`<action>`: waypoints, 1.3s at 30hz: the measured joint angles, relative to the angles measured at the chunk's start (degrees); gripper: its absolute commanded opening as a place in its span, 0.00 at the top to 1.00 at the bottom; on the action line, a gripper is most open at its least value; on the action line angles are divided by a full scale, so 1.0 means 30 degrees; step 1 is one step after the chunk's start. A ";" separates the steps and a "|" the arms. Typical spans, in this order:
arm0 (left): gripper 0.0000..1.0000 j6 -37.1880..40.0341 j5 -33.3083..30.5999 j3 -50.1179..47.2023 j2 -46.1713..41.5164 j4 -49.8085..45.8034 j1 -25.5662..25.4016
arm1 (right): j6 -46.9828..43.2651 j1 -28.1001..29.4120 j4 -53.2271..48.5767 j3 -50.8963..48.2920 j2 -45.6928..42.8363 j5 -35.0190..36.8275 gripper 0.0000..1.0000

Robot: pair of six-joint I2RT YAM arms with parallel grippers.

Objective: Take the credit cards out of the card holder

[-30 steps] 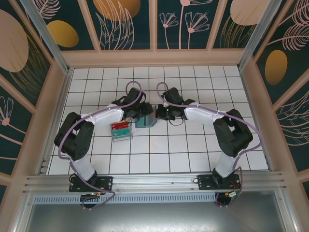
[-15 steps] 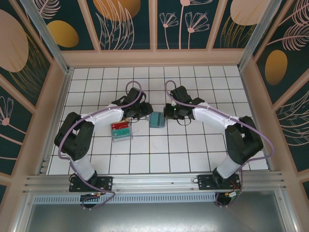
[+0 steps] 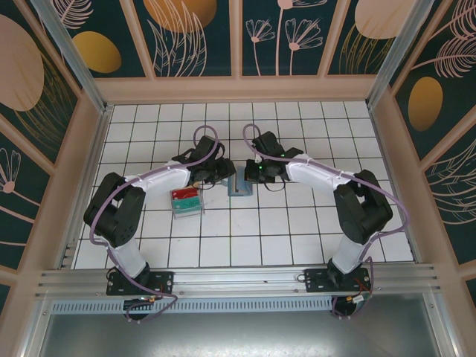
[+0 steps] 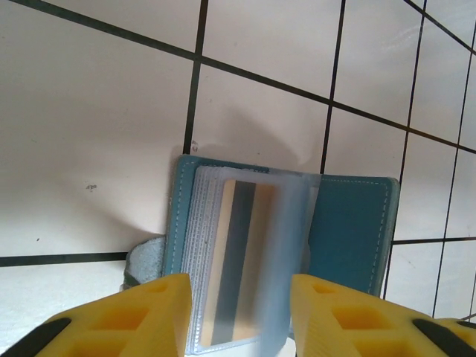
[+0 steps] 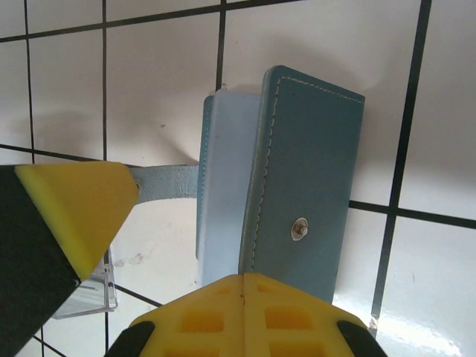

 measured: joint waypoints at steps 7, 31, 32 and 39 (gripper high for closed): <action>0.59 0.0007 0.0073 0.0000 0.0000 0.0007 0.0000 | 0.0044 -0.0197 0.0160 -0.0452 -0.0270 0.0080 1.00; 0.58 0.0007 0.1676 0.0036 0.0423 0.1829 -0.0539 | 0.0204 -0.2863 0.3752 -0.6921 -0.1960 0.0481 0.85; 0.58 0.0015 0.1778 0.0036 0.0466 0.1996 -0.0539 | 0.0197 -0.2907 0.3912 -0.7009 -0.1814 0.0481 0.85; 0.59 0.0080 0.1902 0.0036 0.0882 0.2135 -0.0568 | 0.0590 -0.2943 0.4182 -0.7176 -0.1865 0.0350 0.66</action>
